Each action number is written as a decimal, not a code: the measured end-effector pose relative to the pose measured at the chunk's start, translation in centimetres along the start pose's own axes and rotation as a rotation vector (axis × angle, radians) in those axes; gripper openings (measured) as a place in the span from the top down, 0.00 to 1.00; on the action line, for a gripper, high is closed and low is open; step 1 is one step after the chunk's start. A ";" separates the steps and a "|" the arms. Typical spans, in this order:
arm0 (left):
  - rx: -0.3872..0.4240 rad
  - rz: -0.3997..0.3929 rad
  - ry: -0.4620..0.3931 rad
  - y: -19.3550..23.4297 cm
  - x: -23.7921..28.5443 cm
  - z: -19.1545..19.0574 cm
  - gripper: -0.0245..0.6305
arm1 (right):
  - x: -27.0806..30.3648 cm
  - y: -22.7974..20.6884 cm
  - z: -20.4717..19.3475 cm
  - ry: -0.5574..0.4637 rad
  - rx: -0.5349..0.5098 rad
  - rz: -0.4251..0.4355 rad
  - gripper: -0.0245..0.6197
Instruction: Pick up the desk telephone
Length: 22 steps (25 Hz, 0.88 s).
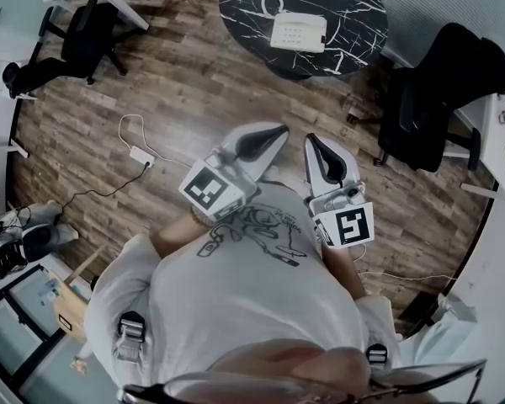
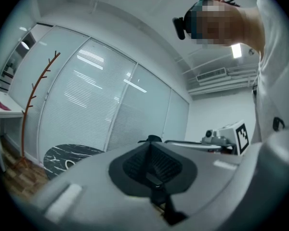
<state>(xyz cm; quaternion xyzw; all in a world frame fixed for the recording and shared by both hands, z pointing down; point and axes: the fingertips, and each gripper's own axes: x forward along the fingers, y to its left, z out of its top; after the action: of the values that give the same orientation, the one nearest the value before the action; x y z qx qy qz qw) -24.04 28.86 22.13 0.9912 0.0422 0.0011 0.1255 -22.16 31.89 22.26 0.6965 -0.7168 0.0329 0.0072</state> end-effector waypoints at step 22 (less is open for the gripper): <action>-0.001 -0.029 0.011 12.8 8.6 1.0 0.96 | 11.3 -9.6 -0.7 0.034 -0.019 -0.022 0.95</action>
<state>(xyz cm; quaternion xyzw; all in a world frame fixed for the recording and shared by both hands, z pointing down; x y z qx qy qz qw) -14.44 16.94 24.28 0.9904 0.0571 0.0050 0.1258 -12.92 20.37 23.94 0.7035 -0.7092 0.0378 0.0264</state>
